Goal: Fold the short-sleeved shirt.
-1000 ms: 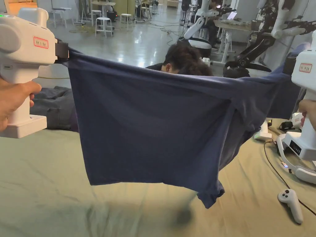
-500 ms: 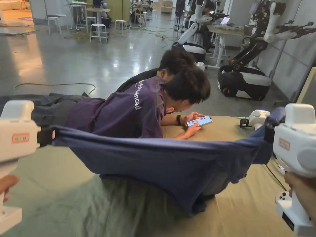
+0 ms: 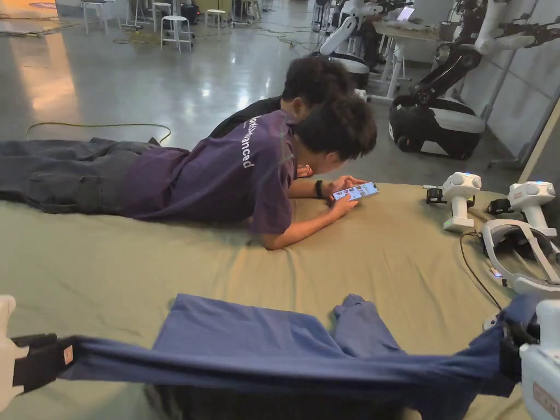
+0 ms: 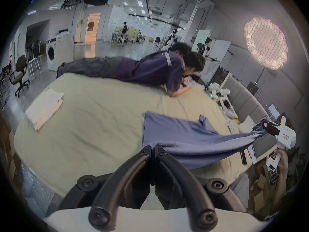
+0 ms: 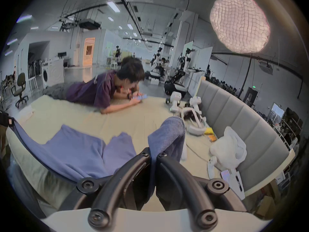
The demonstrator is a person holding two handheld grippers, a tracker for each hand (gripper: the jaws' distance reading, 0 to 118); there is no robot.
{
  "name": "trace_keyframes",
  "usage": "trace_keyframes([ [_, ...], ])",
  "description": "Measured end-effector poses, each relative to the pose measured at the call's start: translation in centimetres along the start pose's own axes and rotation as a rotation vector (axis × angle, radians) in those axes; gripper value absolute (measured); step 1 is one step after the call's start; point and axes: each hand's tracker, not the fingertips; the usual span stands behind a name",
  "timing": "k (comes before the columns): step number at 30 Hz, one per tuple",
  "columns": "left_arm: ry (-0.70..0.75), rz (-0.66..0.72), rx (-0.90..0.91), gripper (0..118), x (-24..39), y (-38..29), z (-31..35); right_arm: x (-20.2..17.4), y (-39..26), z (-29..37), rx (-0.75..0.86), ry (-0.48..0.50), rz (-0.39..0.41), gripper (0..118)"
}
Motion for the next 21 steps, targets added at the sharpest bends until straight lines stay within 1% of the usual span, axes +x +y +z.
trace_keyframes([
  [2,0.009,-0.022,-0.061,5,-0.1,-1.8,-0.8,-0.3,-2.3,-0.2,-0.074,-0.024,0.007,3],
  [6,0.028,-0.007,-0.206,5,-0.7,-5.9,-3.6,-0.3,-7.6,-1.9,-0.221,-0.012,-0.073,3],
  [8,0.029,-0.001,-0.261,5,-0.9,-7.6,-5.3,-0.4,-9.9,-2.9,-0.29,-0.015,-0.086,3],
  [12,0.05,0.007,-0.369,5,-1.0,-10.7,-8.9,-0.8,-13.7,-5.3,-0.375,-0.011,-0.111,3],
  [14,0.056,0.008,-0.383,5,-1.8,-11.8,-10.8,-1.0,-14.7,-6.2,-0.405,-0.005,-0.128,4],
  [15,0.062,0.014,-0.389,5,-1.8,-12.0,-11.3,-1.1,-15.0,-6.4,-0.409,0.001,-0.133,13],
  [16,0.071,0.021,-0.392,5,-1.8,-12.0,-11.7,-1.1,-15.1,-6.5,-0.41,0.004,-0.136,30],
  [17,0.084,0.025,-0.382,8,-1.7,-12.2,-11.8,-1.2,-15.1,-6.6,-0.411,0.005,-0.136,51],
  [18,0.092,0.026,-0.351,24,-1.7,-12.1,-11.7,-1.3,-14.9,-6.7,-0.407,0.01,-0.135,66],
  [19,0.089,0.028,-0.328,36,-1.8,-11.8,-11.7,-1.3,-14.6,-6.7,-0.395,0.013,-0.13,66],
  [20,0.092,0.032,-0.284,40,-1.9,-11.3,-11.7,-1.4,-14.0,-6.3,-0.367,0.017,-0.125,66],
  [21,0.092,0.04,-0.253,40,-1.7,-11.0,-11.6,-1.5,-13.3,-6.3,-0.318,0.034,-0.119,66],
])
